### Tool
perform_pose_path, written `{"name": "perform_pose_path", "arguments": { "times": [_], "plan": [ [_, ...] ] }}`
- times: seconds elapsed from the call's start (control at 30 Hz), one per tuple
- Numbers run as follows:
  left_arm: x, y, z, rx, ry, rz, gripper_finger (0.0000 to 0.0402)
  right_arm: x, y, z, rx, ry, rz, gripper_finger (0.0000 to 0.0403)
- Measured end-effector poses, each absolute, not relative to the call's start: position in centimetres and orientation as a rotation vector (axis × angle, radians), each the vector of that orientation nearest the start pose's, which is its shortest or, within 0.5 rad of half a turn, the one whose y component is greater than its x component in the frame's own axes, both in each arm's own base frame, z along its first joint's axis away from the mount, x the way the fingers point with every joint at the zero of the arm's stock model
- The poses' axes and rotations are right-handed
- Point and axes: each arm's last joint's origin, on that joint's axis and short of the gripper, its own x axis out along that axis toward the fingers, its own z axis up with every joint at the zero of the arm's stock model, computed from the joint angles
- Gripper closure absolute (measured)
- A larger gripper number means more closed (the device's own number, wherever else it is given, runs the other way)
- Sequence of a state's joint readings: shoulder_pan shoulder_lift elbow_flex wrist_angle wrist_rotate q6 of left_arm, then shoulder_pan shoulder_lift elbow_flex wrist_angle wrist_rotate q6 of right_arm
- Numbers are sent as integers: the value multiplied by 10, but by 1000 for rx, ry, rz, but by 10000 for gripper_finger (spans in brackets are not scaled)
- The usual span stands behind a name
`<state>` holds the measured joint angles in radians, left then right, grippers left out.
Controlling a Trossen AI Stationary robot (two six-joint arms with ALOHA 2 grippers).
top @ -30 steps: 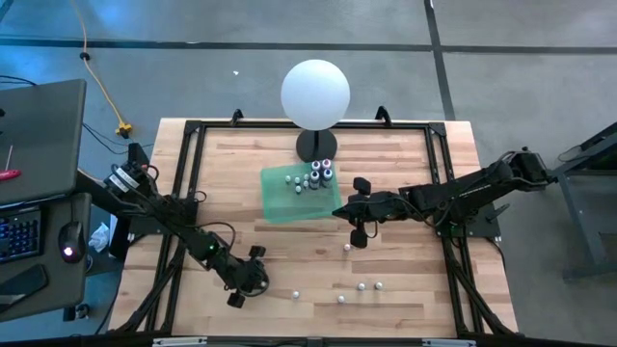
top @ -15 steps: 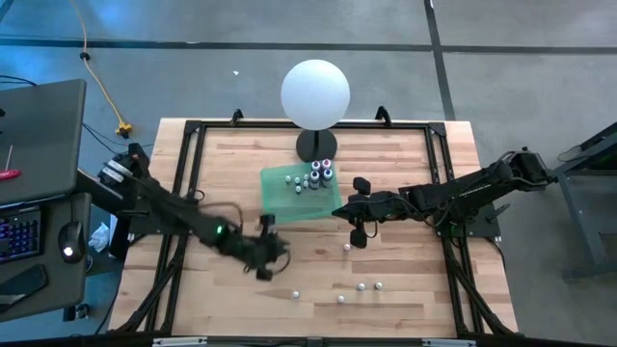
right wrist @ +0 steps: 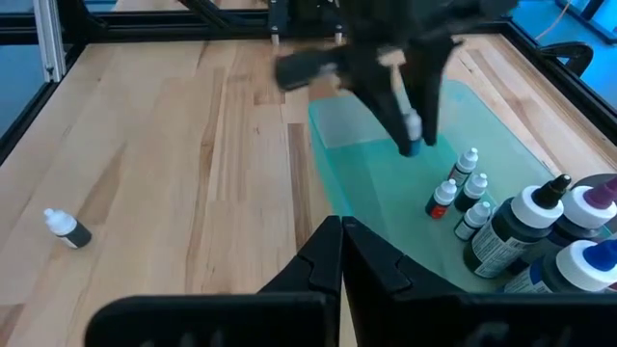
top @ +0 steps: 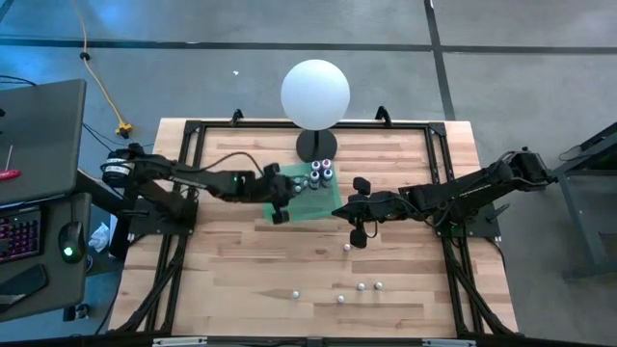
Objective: Pick & Place food coloring
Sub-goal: Put the small blue food coloring bottle into the green bin
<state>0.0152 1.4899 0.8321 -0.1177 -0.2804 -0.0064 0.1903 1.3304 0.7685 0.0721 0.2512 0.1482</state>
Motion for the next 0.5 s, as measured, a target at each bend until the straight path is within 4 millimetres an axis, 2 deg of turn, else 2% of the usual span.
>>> {"name": "perform_pose_path", "arguments": {
  "times": [0.1, 0.3, 0.5],
  "plan": [
    [294, 27, 184, 18, 790, 270, 326, 277, 46, 235, 38, 472, -95, 398],
    [286, 38, 164, -4, 764, 282, 326, 277, 46, 235, 38, 472, -95, 397],
    [283, 50, 155, -18, 770, 324, 325, 277, 46, 235, 38, 472, -95, 401]
  ]
}}
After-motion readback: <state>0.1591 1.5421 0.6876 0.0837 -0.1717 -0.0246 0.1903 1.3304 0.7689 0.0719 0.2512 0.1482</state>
